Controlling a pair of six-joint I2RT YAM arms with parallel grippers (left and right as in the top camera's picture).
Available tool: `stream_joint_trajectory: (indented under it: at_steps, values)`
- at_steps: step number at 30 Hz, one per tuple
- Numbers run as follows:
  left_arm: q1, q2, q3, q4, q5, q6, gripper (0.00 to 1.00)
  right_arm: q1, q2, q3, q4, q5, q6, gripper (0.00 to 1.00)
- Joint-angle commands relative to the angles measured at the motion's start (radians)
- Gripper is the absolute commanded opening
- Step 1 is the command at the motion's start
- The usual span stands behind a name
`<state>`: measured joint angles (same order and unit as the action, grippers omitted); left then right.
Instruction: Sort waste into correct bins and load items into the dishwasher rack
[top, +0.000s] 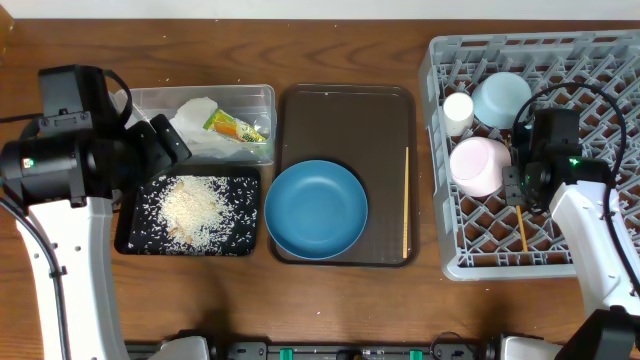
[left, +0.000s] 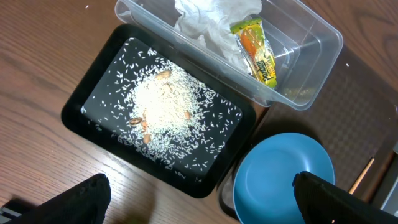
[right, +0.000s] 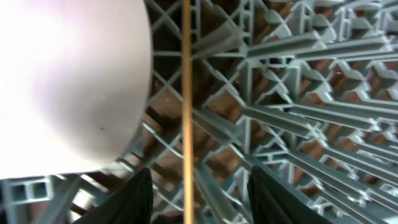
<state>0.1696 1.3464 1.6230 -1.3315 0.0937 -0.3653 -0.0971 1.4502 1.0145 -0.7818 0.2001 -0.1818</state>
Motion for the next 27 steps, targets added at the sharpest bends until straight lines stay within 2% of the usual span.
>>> stream_joint_trajectory:
  at_steps: [1, 4, 7, 14, 22, 27]
  values:
    - [0.004, 0.006, 0.001, -0.003, -0.016, 0.006, 0.96, -0.013, 0.003, 0.011, 0.009, -0.168, 0.09, 0.47]
    - [0.004, 0.006, 0.001, -0.003, -0.016, 0.006, 0.96, -0.013, 0.003, 0.011, 0.009, -0.364, 0.153, 0.44]
    - [0.004, 0.006, 0.001, -0.003, -0.016, 0.006, 0.96, -0.013, 0.0, 0.013, 0.012, -0.552, 0.152, 0.39]
    - [0.004, 0.006, 0.001, -0.003, -0.016, 0.006, 0.96, -0.012, -0.044, 0.014, 0.019, -0.794, 0.282, 0.45]
    - [0.004, 0.006, 0.001, -0.003, -0.016, 0.006, 0.96, 0.025, -0.049, 0.014, 0.016, -0.803, 0.285, 0.45]
    - [0.004, 0.006, 0.001, -0.003, -0.016, 0.006, 0.96, 0.123, -0.047, 0.013, 0.026, -0.795, 0.33, 0.43]
